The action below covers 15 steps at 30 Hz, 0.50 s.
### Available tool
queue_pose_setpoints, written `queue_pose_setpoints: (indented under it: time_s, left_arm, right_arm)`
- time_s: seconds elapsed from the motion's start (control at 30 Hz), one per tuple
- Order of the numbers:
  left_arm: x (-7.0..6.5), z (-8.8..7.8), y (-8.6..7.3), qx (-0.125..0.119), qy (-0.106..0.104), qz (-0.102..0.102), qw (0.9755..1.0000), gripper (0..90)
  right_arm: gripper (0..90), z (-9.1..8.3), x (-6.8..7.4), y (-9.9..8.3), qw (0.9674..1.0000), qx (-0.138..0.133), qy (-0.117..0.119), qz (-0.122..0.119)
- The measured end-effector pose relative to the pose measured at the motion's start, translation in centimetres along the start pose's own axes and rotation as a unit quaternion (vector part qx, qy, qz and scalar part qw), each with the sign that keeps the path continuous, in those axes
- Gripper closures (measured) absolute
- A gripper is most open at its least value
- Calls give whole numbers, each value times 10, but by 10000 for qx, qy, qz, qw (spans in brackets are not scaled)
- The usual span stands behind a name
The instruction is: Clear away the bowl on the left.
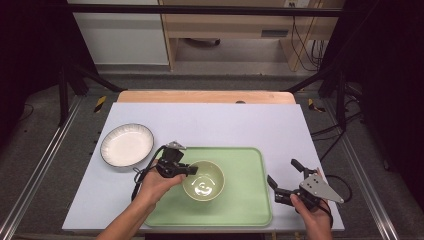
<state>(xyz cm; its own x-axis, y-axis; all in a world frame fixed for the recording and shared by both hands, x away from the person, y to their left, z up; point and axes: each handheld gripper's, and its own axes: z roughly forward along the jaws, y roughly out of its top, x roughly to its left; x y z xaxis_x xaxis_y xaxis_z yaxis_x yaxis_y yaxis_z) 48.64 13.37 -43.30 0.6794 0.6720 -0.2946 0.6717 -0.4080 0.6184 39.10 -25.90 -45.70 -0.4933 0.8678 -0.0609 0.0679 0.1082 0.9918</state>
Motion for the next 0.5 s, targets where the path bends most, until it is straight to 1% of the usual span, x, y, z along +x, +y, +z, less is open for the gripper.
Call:
queue_pose_setpoints:
  time_s: [0.1, 0.17, 0.23, 0.37, 0.5]
  left_arm:
    - [1, 1, 0, -53, -3, -45, 10000, 826]
    - [2, 2, -2, -55, -48, -121, 9999, 827]
    - [3, 3, -2, -50, -2, -106, 9999, 827]
    - [3, 4, -4, -12, 52, -70, 10000, 826]
    - [6, 5, -6, -20, 15, -146, 9999, 826]
  right_arm:
    - [48, -1, -1, 0, 10000, -44, -43, 22]
    - [48, -2, -2, 0, 10000, -42, -38, 32]
    - [48, -1, -1, 1, 10000, -23, -16, -25]
    - [48, 0, 0, 0, 10000, -17, 2, -19]
    - [48, 0, -1, 1, 10000, -24, -8, -51]
